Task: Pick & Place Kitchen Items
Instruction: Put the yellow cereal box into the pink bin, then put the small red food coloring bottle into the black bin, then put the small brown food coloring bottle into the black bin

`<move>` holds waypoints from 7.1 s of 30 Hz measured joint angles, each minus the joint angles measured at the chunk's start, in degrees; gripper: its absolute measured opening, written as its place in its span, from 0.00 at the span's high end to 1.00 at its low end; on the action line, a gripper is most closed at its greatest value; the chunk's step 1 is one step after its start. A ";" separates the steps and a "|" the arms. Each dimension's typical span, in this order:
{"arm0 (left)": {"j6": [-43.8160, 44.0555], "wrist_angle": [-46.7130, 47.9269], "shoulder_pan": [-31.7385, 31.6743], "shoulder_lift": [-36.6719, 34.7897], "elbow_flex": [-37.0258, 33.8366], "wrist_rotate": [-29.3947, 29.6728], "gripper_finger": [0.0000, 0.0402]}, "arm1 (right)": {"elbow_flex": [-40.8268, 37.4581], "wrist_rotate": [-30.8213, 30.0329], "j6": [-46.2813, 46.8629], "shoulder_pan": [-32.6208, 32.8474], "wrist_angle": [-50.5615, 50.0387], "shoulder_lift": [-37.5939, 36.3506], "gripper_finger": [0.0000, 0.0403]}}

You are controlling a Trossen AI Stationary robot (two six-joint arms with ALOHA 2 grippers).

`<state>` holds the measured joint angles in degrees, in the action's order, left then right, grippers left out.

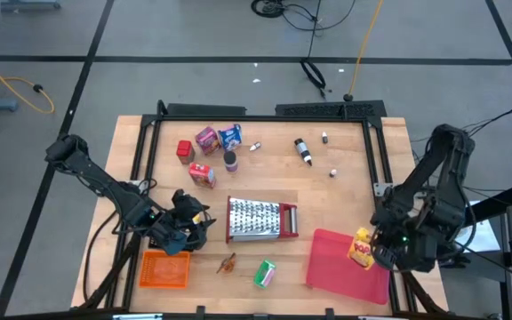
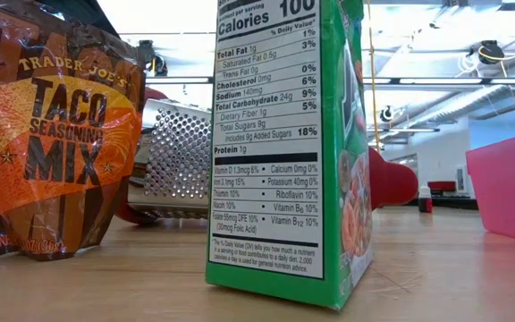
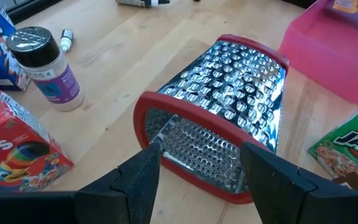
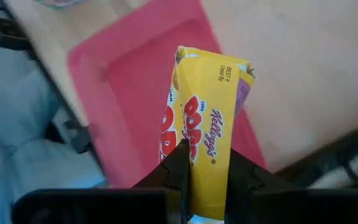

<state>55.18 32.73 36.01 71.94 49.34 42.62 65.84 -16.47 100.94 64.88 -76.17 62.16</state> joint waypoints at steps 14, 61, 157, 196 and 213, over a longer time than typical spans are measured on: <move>-1.20 0.02 0.00 0.00 0.00 1.99 0.44 | -5.42 4.72 10.84 4.27 -1.32 2.52 0.88; -1.02 0.00 -0.08 0.00 0.00 4.63 0.44 | -10.36 -12.45 -2.74 -4.25 1.85 -6.89 0.56; -1.18 0.02 -1.33 0.02 0.00 10.20 0.44 | -45.70 -5.26 -67.81 -80.69 61.82 -6.29 1.00; -1.49 0.07 -1.55 0.02 0.00 10.15 0.44 | -36.43 7.72 -81.08 -103.26 80.46 12.34 0.51; -2.41 0.09 -2.46 0.02 0.02 10.00 0.44 | -34.82 7.35 -82.59 -109.57 84.61 19.19 0.44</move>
<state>52.77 32.82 33.55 71.96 49.36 52.62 31.03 -9.13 18.35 -44.69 8.44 81.35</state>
